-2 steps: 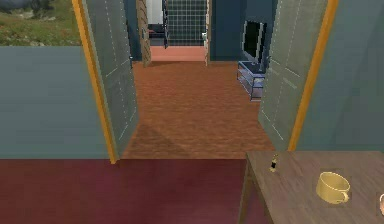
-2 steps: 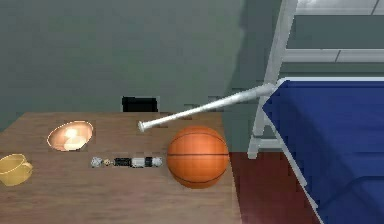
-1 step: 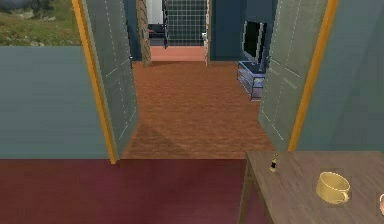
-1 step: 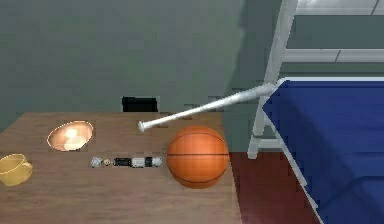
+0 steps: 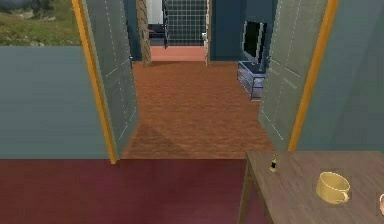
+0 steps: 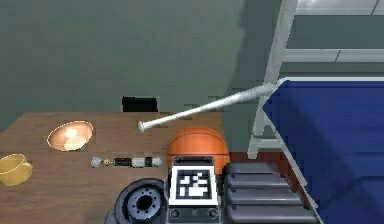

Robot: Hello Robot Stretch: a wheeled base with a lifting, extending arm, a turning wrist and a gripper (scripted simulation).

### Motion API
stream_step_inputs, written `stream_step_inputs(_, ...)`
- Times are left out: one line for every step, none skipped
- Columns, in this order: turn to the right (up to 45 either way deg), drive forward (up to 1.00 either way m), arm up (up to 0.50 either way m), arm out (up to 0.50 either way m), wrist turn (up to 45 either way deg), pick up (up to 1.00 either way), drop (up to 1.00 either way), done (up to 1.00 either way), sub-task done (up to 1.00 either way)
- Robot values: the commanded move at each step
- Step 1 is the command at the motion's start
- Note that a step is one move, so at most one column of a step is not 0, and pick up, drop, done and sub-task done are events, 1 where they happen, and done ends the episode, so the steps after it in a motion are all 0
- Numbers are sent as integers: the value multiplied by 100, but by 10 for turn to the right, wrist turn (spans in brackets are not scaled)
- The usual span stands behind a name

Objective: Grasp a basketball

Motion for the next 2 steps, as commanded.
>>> stream_step_inputs(0,0,0,14,0,0,0,0,0)
stream_step_inputs(0,0,0,0,450,0,0,0,0)
